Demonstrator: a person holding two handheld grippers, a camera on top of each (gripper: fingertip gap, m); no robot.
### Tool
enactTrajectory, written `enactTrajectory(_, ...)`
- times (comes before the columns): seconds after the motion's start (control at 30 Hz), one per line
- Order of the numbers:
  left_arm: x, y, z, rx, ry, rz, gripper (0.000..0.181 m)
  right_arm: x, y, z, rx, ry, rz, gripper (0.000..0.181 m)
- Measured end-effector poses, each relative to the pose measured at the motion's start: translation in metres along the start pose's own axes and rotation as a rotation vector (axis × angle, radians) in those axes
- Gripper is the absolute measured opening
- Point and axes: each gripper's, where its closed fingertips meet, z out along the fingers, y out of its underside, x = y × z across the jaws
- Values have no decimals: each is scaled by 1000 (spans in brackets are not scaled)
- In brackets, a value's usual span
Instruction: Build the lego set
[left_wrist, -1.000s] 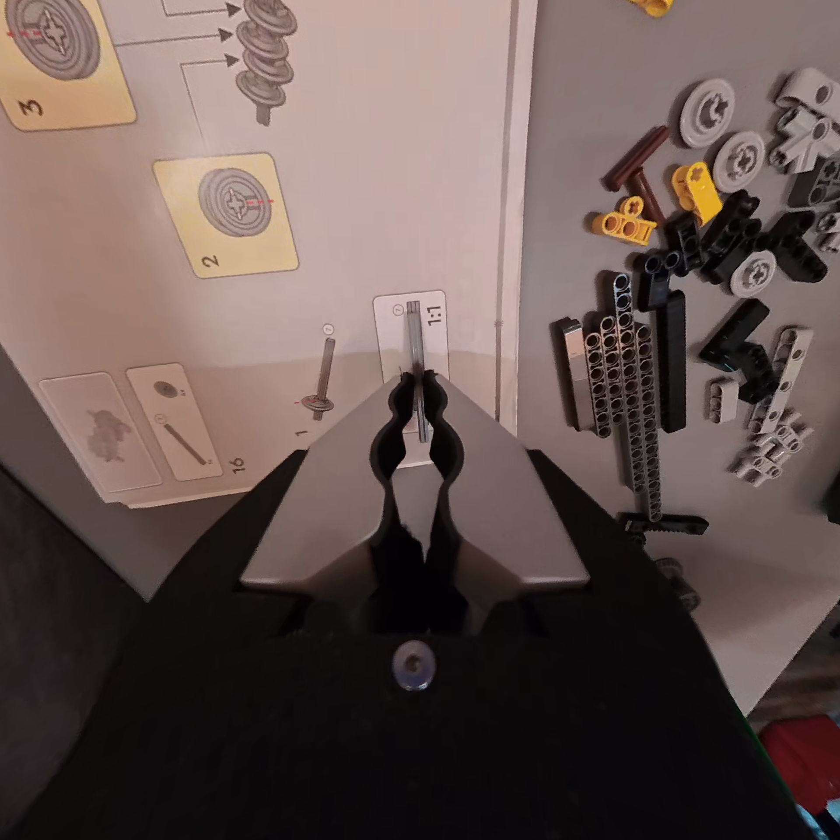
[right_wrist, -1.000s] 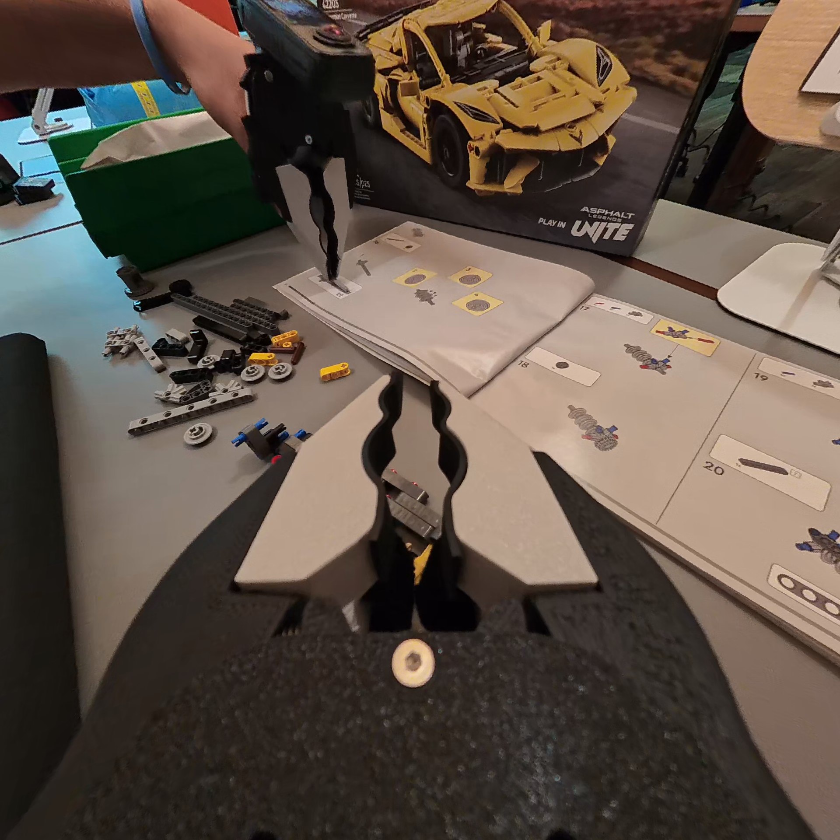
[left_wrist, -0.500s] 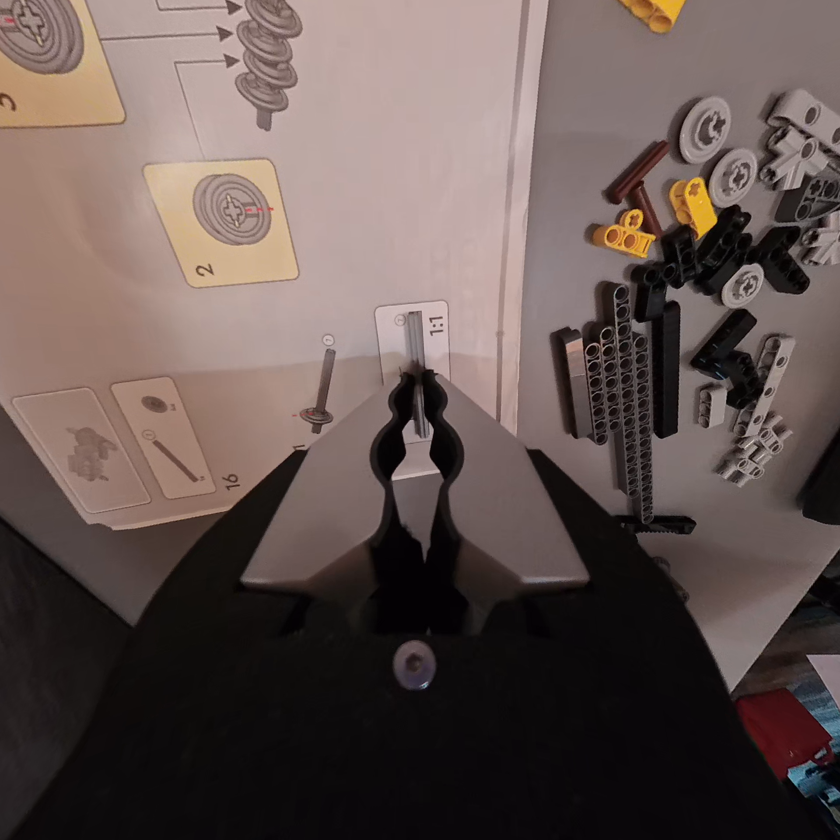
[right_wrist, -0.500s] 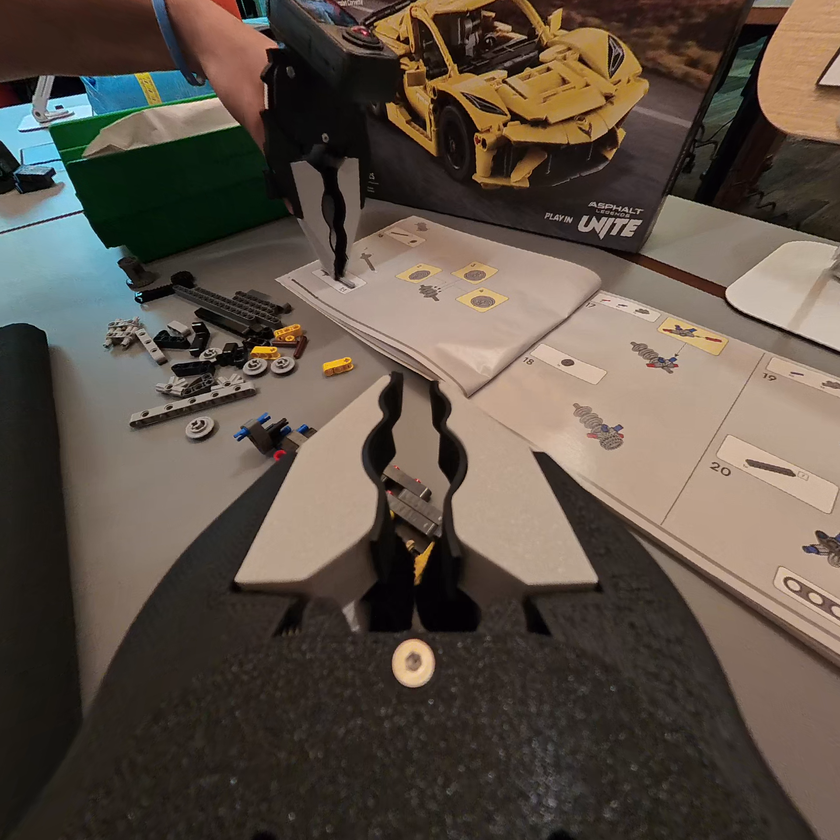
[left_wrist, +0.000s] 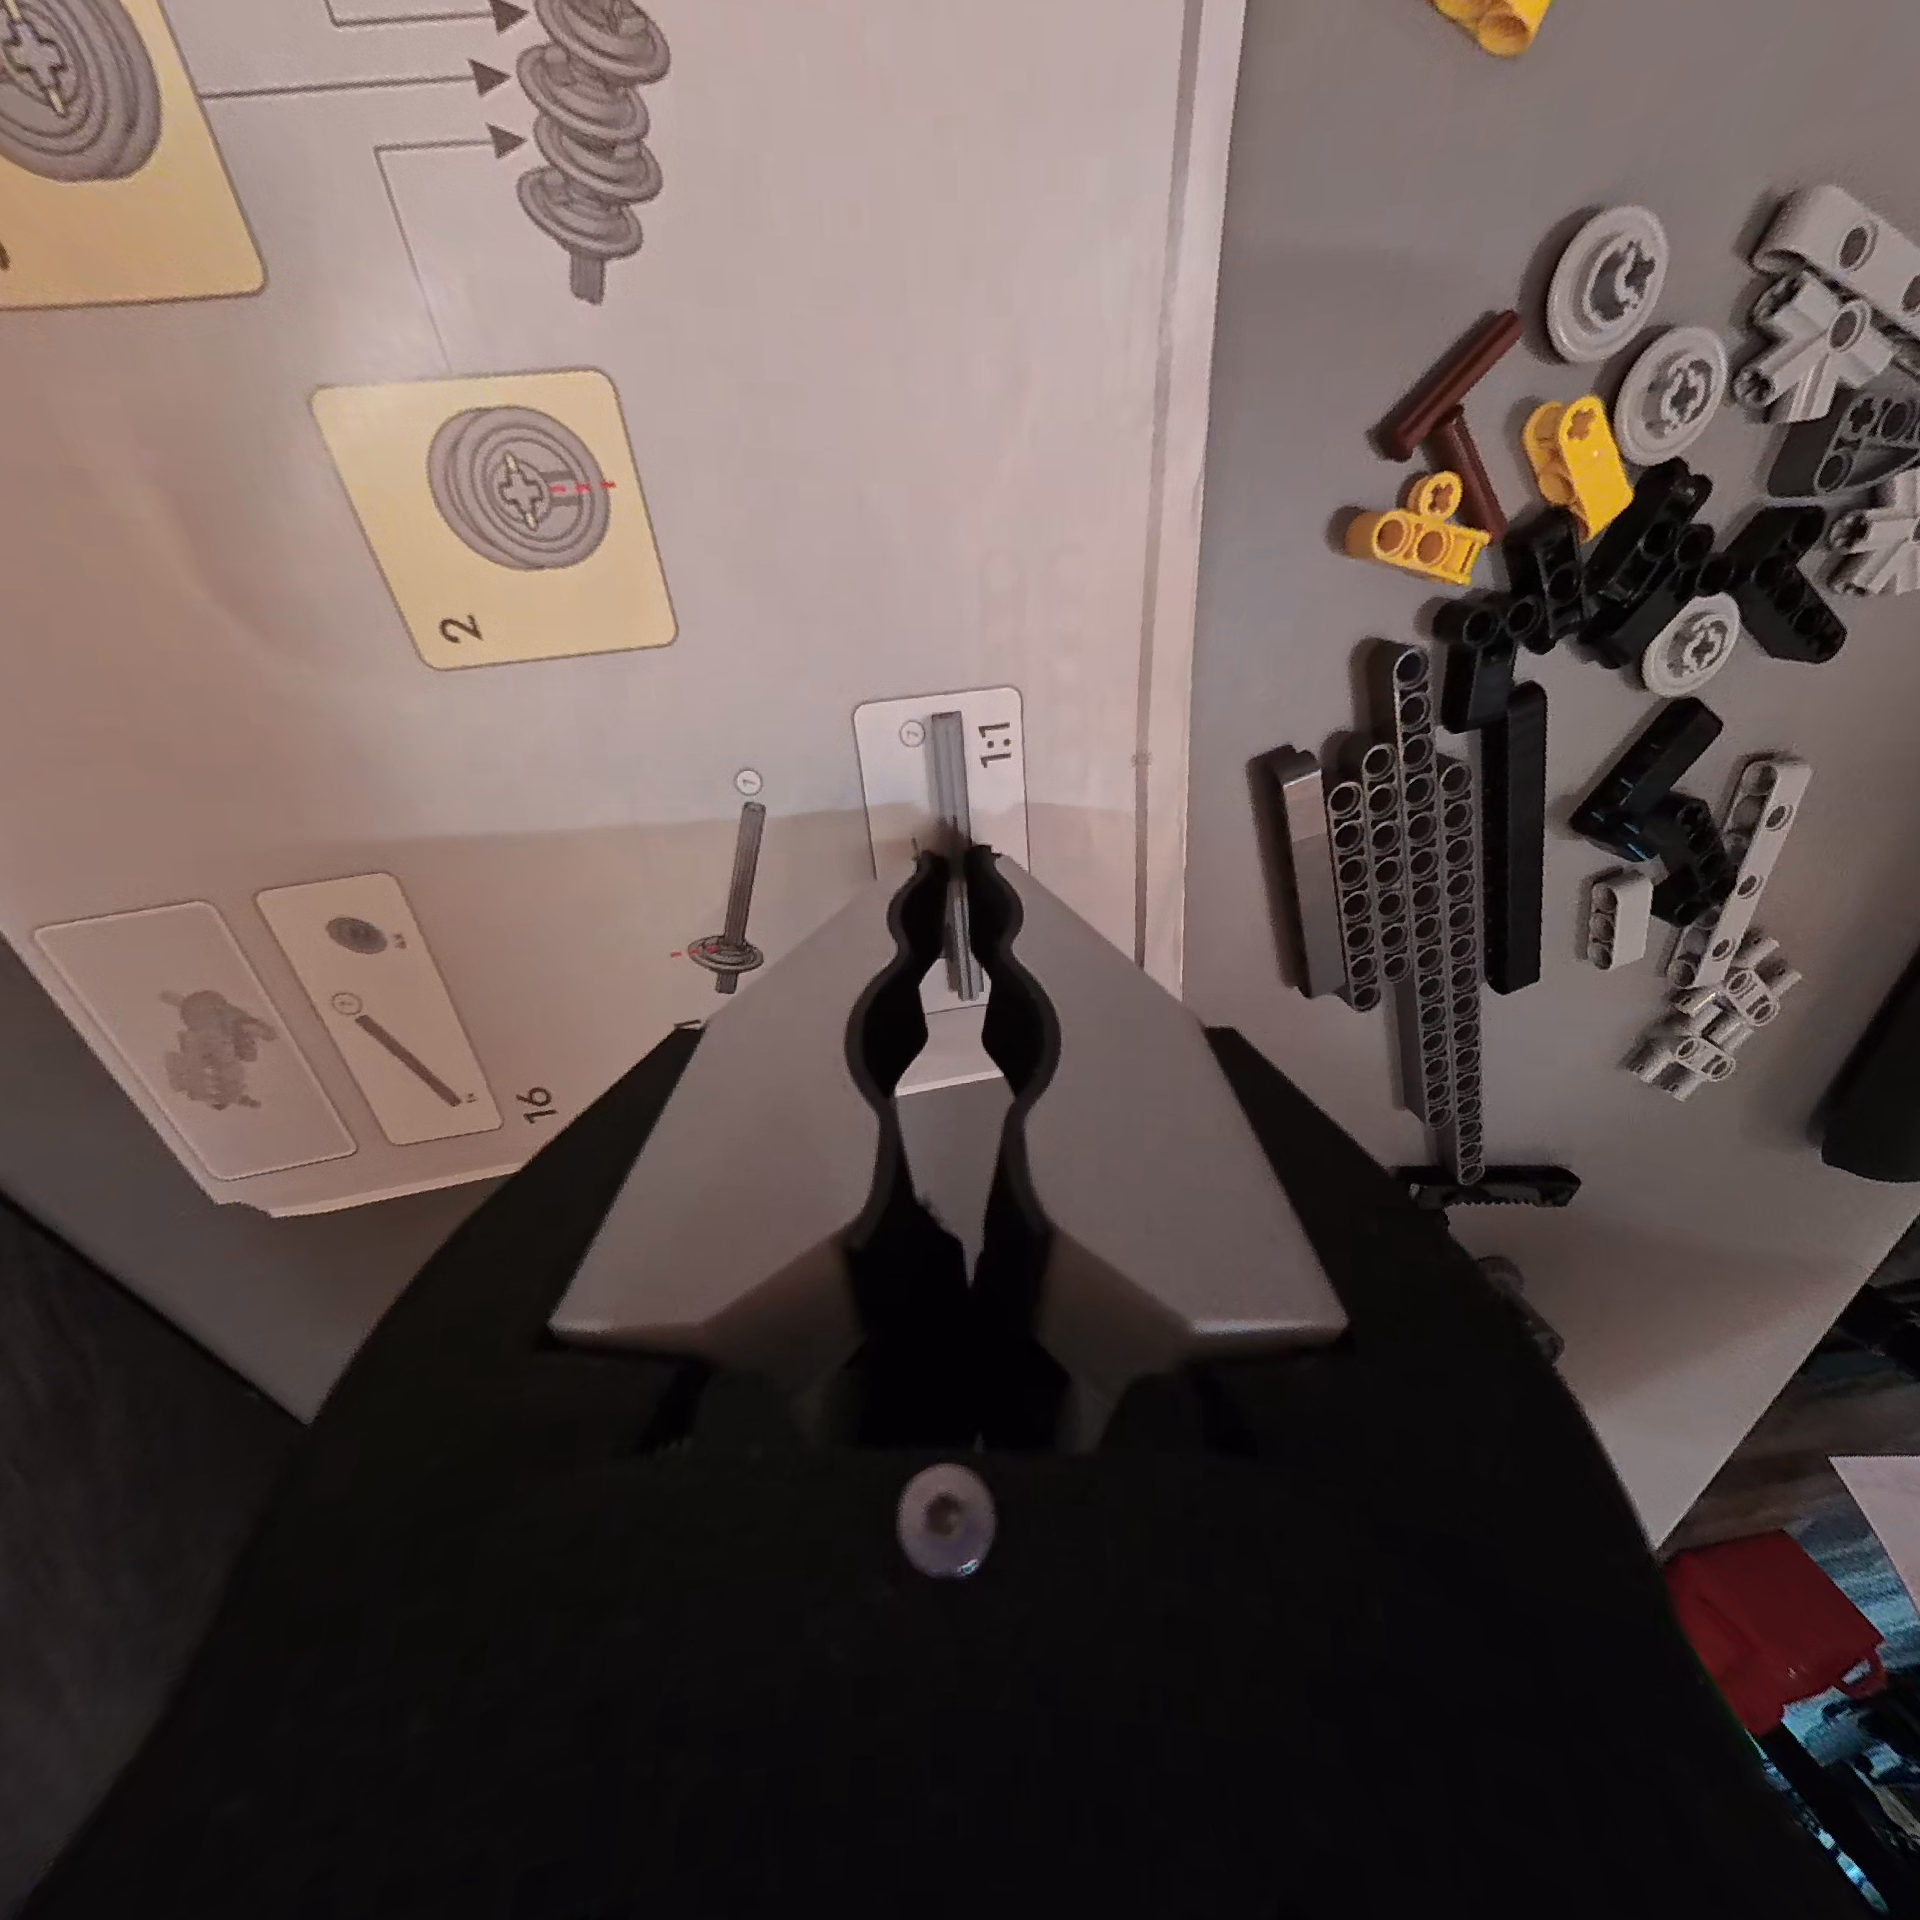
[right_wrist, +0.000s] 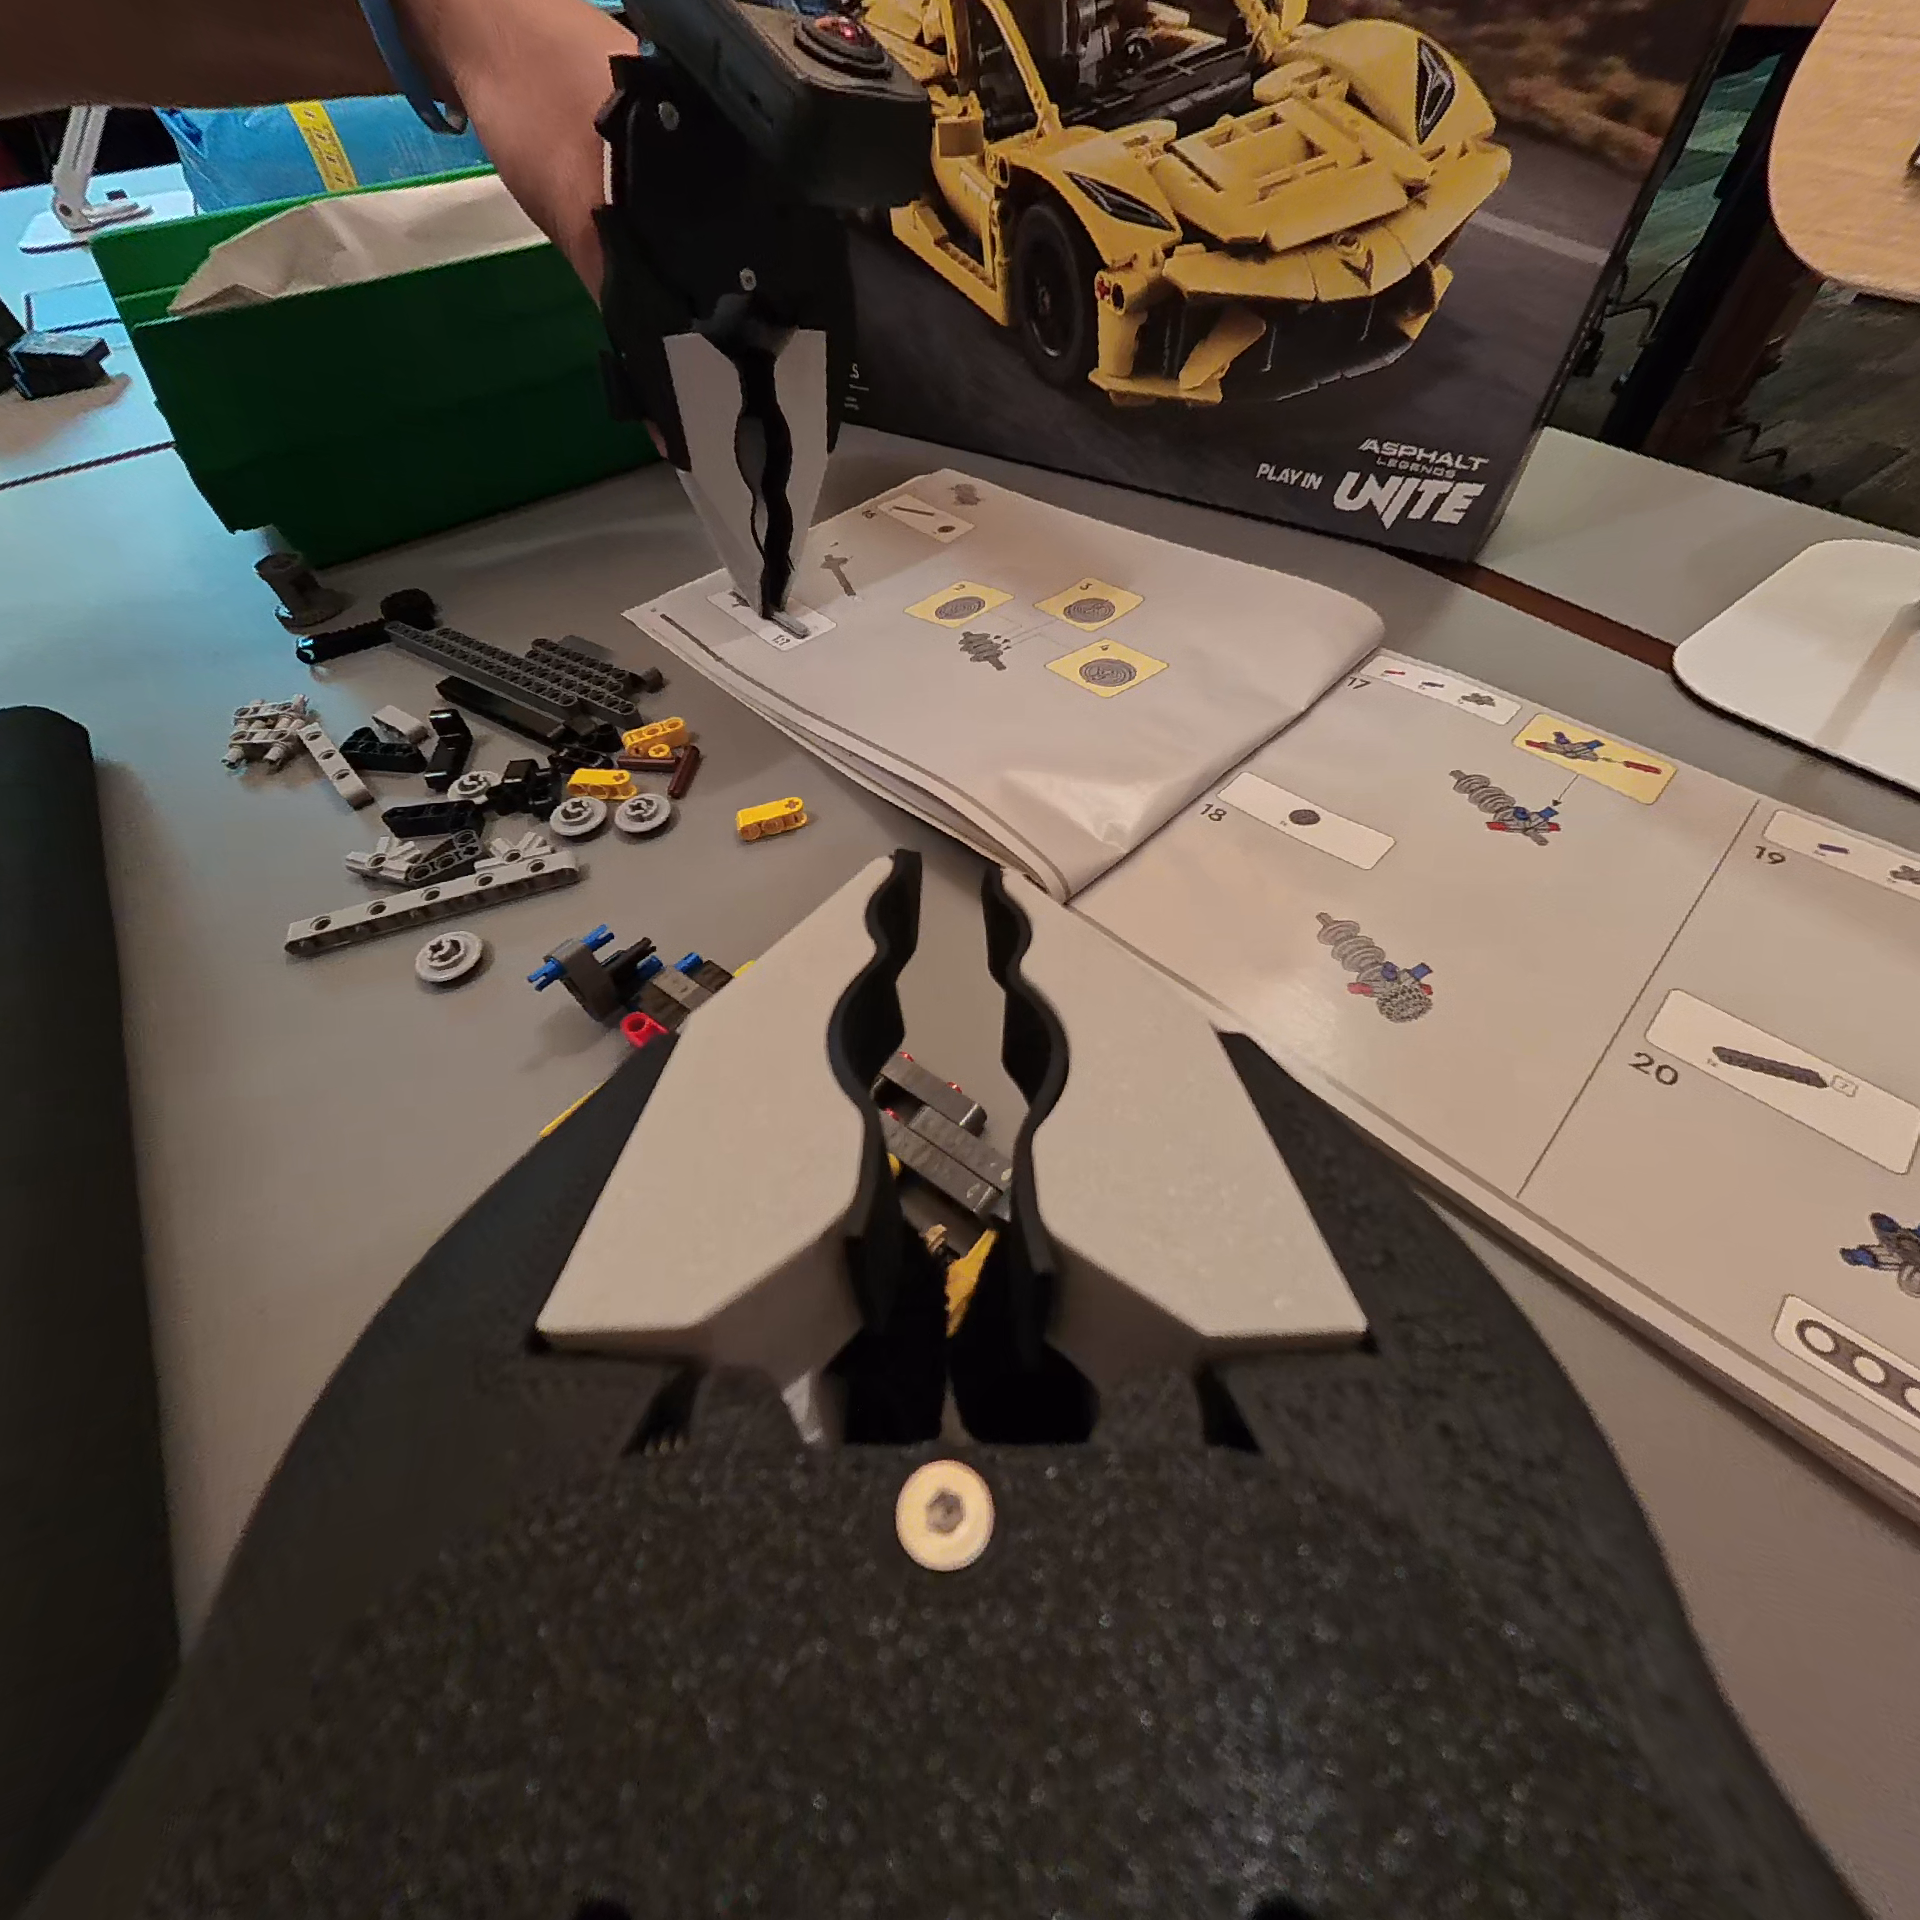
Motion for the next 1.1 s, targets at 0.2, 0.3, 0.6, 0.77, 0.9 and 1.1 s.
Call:
enactTrajectory(0.2, 0, 0, 0, -7, -15, 25, 2, -2, 1, 1, -8, -4, -11, 12)
enactTrajectory(0.3, 0, 0, 0, -20, -20, 38, 2, -2, 2, 1, -12, -3, -14, 12)
enactTrajectory(0.6, 2, -2, 0, -14, -39, 11, 2, -2, 2, 1, -14, -2, -21, 11)
enactTrajectory(0.77, 50, -60, -55, 356, 65, -185, 2, 10, -3, -7, 24, 40, 5, 11)
enactTrajectory(0.9, 150, -151, -69, 603, 145, -128, 2, 18, -8, -11, 57, 61, 39, 11)
enactTrajectory(1.1, 202, -230, 23, 487, 51, -82, 3, 26, -10, -17, 73, 97, 38, 11)
